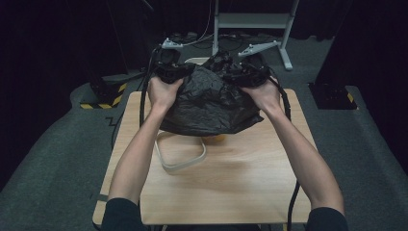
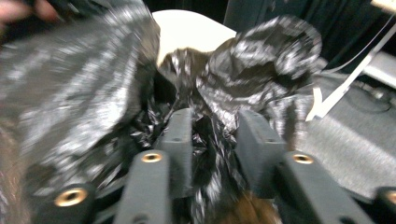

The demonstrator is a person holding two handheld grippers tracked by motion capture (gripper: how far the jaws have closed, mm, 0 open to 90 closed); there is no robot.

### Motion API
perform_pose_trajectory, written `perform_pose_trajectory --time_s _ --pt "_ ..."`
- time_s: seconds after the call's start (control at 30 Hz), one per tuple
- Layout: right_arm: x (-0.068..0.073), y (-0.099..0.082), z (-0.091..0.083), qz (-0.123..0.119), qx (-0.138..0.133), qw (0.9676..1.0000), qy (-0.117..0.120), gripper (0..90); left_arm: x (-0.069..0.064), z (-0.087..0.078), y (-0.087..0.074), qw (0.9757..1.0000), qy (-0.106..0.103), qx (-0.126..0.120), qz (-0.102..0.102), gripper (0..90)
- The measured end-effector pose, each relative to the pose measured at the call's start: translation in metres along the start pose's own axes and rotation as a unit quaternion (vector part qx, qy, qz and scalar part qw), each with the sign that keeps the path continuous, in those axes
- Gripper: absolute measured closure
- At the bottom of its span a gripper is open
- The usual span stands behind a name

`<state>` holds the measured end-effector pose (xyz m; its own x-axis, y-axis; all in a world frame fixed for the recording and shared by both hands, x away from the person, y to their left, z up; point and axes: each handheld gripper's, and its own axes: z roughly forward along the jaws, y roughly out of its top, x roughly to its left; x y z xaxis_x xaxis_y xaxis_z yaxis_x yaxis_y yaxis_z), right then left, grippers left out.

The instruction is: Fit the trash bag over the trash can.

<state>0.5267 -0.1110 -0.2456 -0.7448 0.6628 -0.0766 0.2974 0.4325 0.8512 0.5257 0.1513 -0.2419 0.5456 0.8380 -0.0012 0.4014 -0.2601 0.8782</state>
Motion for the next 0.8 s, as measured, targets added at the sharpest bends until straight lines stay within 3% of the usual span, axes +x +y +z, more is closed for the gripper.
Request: perform_pose_trajectory --time_s 0.13,0.27,0.33,0.47,0.57,0.63,0.73,0.8 --pt "0.005 -0.004 -0.022 -0.002 -0.039 0.9992 -0.005 57.4 -0.002 0.006 0.0 0.9998 0.015 0.012 0.001 89.3" --pt "0.009 -0.007 -0.039 -0.005 -0.073 0.9973 0.007 57.0 -0.001 0.011 0.001 0.9995 0.022 0.021 -0.006 89.3" --pt "0.013 -0.01 -0.043 -0.004 -0.075 0.9969 0.021 56.9 -0.001 0.014 0.002 0.9992 0.025 0.029 -0.009 89.4" --pt "0.021 -0.017 -0.042 -0.011 -0.055 0.9976 0.04 56.2 -0.001 0.019 0.002 0.9989 0.03 0.035 -0.012 89.4" --pt "0.023 -0.018 -0.036 -0.014 -0.048 0.9974 0.052 62.8 -0.002 0.019 0.002 0.999 0.027 0.035 -0.009 89.1" --pt "0.023 -0.019 -0.03 -0.02 -0.038 0.998 0.047 72.9 -0.001 0.017 -0.001 0.9993 0.012 0.025 -0.023 83.5" --pt "0.022 -0.019 -0.023 -0.023 -0.032 0.998 0.049 89.1 -0.001 0.006 -0.006 0.9995 0.006 0.007 -0.03 65.4" --pt "0.021 -0.018 -0.021 -0.021 -0.033 0.9982 0.046 89.9 -0.001 -0.003 -0.008 0.9995 0.002 -0.001 -0.031 54.9"
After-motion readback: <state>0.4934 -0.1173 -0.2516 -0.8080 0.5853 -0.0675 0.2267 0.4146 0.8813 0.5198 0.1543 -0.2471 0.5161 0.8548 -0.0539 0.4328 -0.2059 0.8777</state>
